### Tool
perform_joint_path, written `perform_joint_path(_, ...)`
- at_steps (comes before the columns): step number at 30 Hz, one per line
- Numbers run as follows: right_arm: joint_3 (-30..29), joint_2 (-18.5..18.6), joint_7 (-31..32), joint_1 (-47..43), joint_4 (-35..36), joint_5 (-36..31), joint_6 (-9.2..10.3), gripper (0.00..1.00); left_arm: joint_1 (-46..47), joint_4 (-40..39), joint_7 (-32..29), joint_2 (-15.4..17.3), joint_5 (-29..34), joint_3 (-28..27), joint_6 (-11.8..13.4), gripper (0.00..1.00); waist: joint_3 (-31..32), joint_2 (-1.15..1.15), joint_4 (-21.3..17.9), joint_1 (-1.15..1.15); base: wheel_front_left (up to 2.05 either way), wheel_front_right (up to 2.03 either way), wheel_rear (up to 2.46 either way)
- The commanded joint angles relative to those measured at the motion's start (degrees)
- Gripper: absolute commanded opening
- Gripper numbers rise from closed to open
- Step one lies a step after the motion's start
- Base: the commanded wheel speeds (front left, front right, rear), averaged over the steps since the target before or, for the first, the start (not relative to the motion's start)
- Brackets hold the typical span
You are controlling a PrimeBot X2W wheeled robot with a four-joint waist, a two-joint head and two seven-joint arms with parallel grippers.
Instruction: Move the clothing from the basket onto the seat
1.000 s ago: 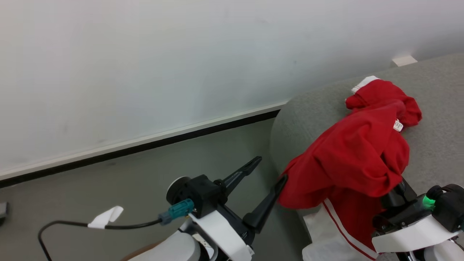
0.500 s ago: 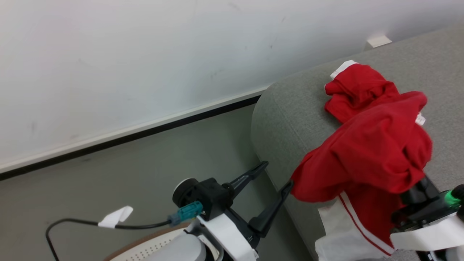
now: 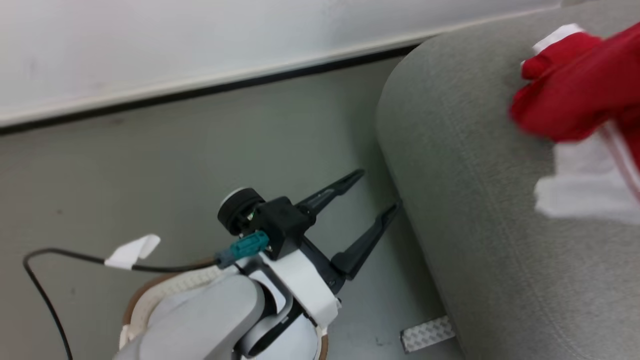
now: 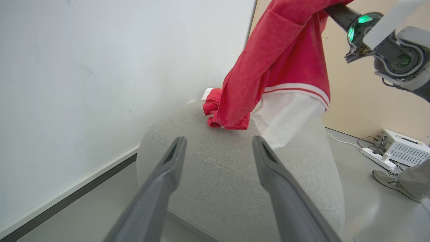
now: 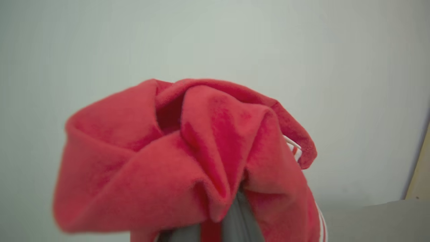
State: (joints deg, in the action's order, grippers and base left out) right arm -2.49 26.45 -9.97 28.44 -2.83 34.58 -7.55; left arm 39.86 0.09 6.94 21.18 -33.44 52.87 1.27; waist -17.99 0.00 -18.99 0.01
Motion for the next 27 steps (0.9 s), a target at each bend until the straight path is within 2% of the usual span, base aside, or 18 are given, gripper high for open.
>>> perform_joint_path(1,-1.8,1.7,1.1,1.6,-2.0,0.1,0.13,0.00,1.1,-0.3,-0.2,0.6,0.4,-0.3,-0.2,1.00,-5.6,0.00,3.9,-0.01,0.00,0.00,0.00)
perform_joint_path(6,-9.6,5.2,3.2,7.4,-9.4,-0.6,0.13,0.00,3.7,-1.4,-0.8,1.2,1.2,-1.0,-0.5,1.00,-11.7,0.00,7.0,-0.01,0.00,0.00,0.00)
perform_joint_path(13,-12.4,9.1,8.7,12.9,-20.0,-6.6,0.13,0.00,6.1,-1.5,-0.3,1.9,1.5,-2.0,-0.6,1.00,-18.0,0.00,9.8,-0.01,0.00,0.00,0.00)
perform_joint_path(15,-15.5,8.6,10.1,14.7,-25.5,-8.6,0.14,0.00,6.2,-1.0,0.1,2.0,1.3,-2.4,-0.5,1.00,-18.8,0.00,10.1,-0.01,0.00,0.00,0.00)
perform_joint_path(18,-16.7,8.7,13.3,16.3,-32.7,-12.5,0.14,0.00,6.5,-0.1,0.8,2.1,1.1,-2.7,-0.6,1.00,-19.3,0.00,10.4,-0.01,0.00,0.00,0.00)
perform_joint_path(24,-16.0,6.7,21.2,17.2,-43.3,-16.3,0.14,0.00,5.6,1.8,2.0,1.6,0.4,-2.7,-0.7,1.00,-17.9,0.00,10.3,-0.01,0.00,0.00,0.00)
perform_joint_path(25,-15.8,6.5,22.0,17.5,-44.0,-16.1,0.14,0.06,5.4,2.1,2.2,1.7,0.3,-2.8,-0.7,1.00,-17.5,0.00,10.1,-0.01,0.00,0.00,0.00)
perform_joint_path(26,-15.8,6.5,22.0,17.5,-44.0,-16.1,0.14,0.06,5.4,2.1,2.2,1.7,0.3,-2.8,-0.7,1.00,-17.5,0.00,10.1,-0.01,0.00,0.00,0.00)
perform_joint_path(27,-15.7,6.7,22.4,17.7,-44.4,-16.0,0.14,0.12,5.1,2.4,2.3,1.8,0.1,-2.8,-0.6,1.00,-17.1,0.00,9.9,-0.01,0.00,0.00,0.00)
